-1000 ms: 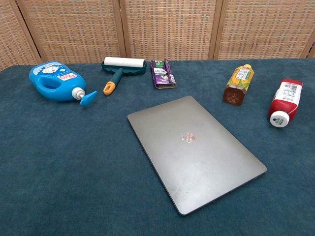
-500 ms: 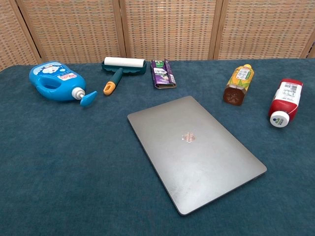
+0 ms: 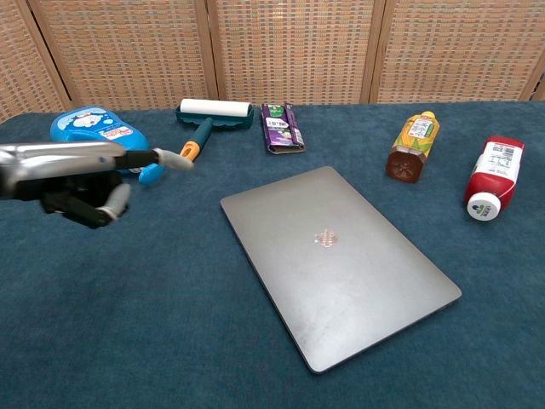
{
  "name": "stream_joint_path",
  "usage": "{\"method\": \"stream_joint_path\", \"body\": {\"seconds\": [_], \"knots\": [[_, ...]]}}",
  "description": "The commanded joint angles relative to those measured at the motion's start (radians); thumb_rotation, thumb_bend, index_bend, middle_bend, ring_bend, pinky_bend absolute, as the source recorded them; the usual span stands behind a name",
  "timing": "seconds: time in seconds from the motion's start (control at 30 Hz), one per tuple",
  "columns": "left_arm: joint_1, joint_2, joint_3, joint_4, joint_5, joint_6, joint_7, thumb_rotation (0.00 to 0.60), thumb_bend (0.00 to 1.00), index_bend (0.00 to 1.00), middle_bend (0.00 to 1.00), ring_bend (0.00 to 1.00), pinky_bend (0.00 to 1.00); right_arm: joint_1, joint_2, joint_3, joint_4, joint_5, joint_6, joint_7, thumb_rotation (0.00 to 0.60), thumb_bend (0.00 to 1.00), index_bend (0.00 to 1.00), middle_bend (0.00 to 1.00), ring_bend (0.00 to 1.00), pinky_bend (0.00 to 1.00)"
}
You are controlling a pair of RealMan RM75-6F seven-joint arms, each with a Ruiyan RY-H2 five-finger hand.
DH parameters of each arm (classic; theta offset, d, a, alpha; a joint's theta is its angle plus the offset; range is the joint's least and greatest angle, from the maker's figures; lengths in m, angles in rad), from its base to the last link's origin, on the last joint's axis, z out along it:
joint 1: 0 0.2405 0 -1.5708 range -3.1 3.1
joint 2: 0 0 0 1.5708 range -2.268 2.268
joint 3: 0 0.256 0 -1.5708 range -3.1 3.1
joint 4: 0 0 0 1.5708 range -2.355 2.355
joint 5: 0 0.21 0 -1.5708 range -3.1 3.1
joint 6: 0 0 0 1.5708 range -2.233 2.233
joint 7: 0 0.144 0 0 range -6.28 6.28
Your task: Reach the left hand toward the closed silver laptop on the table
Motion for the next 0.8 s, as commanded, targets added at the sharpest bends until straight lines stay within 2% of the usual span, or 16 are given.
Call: {"method": "stream_joint_path", "body": {"seconds": [0.03,0.2,0.33,0.53,0.7,0.8], "knots": [[-0.188,-0.109,-0.043,0.025,-0.217,-0.147,0.103,0.6,1.0,0.0,0.94,0.91,1.0,-0.001,-0.005,0.003,0.013,0.018,-0.01,-0.005,0.6,0.0,0.0,0.0,0.0,0.0],[-0.31,-0.173,-0.025,0.077,-0.382,-0.197,0.175,0.6,1.0,0.0,0.95,0.94,1.0,-0.001,-0.012,0.005,0.028,0.036,-0.021,-0.007,0.6,0.0,0.0,0.0,0.0,0.0],[-0.432,-0.232,0.015,0.126,-0.562,-0.203,0.234,0.6,1.0,0.0,0.96,0.95,1.0,-0.001,-0.017,0.006,0.037,0.043,-0.026,-0.008,0.6,0.0,0.0,0.0,0.0,0.0],[-0.592,-0.291,0.076,0.146,-0.809,-0.133,0.316,0.6,1.0,0.0,0.96,0.95,1.0,0.002,-0.021,0.008,0.046,0.051,-0.035,-0.011,0.6,0.0,0.0,0.0,0.0,0.0],[-0.671,-0.303,0.123,0.125,-0.943,-0.054,0.377,0.6,1.0,0.0,0.96,0.95,1.0,0.005,-0.022,0.01,0.053,0.058,-0.044,-0.005,0.6,0.0,0.0,0.0,0.0,0.0],[-0.701,-0.313,0.133,0.122,-1.003,-0.021,0.396,0.6,1.0,0.0,0.96,0.95,1.0,0.006,-0.023,0.008,0.054,0.06,-0.049,-0.004,0.6,0.0,0.0,0.0,0.0,0.0]]}}
